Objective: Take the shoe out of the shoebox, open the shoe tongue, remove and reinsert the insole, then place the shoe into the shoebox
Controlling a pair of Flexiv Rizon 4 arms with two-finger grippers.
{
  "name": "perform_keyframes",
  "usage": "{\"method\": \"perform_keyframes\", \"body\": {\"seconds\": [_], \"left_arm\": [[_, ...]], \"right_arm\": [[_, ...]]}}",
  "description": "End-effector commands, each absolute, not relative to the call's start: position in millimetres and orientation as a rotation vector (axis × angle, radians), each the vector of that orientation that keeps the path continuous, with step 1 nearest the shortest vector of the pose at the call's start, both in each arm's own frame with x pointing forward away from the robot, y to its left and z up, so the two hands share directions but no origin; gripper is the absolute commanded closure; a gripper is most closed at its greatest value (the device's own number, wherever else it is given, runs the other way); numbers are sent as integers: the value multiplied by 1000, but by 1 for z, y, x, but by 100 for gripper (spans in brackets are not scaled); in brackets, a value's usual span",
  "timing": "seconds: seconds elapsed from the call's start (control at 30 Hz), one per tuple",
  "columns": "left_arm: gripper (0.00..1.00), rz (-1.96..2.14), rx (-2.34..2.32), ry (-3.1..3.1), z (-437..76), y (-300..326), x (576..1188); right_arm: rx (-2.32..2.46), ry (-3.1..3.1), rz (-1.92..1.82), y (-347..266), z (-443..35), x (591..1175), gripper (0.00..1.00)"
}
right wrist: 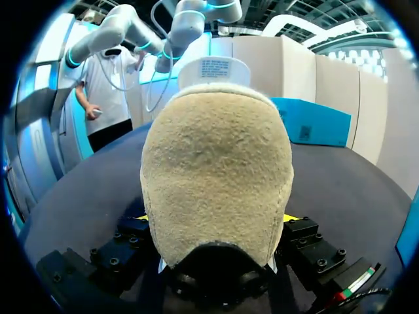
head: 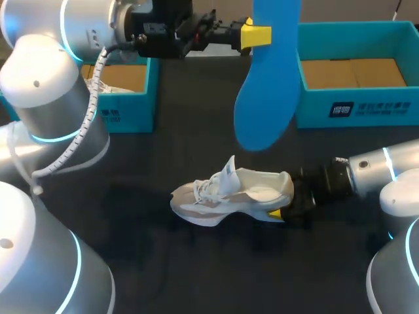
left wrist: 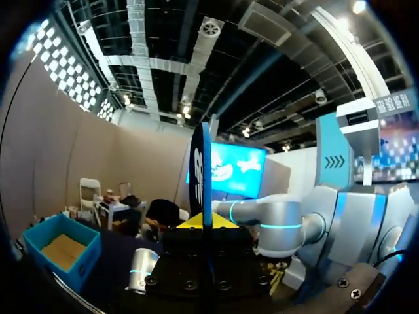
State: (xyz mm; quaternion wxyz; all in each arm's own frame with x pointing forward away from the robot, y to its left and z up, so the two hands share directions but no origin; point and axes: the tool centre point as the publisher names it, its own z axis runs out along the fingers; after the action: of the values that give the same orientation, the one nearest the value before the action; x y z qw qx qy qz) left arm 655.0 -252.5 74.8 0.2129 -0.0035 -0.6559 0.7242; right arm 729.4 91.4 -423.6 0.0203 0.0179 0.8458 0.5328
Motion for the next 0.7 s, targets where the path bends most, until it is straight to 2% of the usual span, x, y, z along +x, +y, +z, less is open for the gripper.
{"method": "perform_keyframes", "body": {"seconds": [0.03,0.3,0.7], "left_arm": [[100,1939,232,-1768,80,-247,643],[100,1783,413,-1624,87,-240,636],[100,1751,404,-1552,81,-235,619]], "right_arm": [[57,2625,1648,92,-424,729,100],[57,2625,1648,92,-424,729,100],[57,2625,1648,92,-424,729,100]]}}
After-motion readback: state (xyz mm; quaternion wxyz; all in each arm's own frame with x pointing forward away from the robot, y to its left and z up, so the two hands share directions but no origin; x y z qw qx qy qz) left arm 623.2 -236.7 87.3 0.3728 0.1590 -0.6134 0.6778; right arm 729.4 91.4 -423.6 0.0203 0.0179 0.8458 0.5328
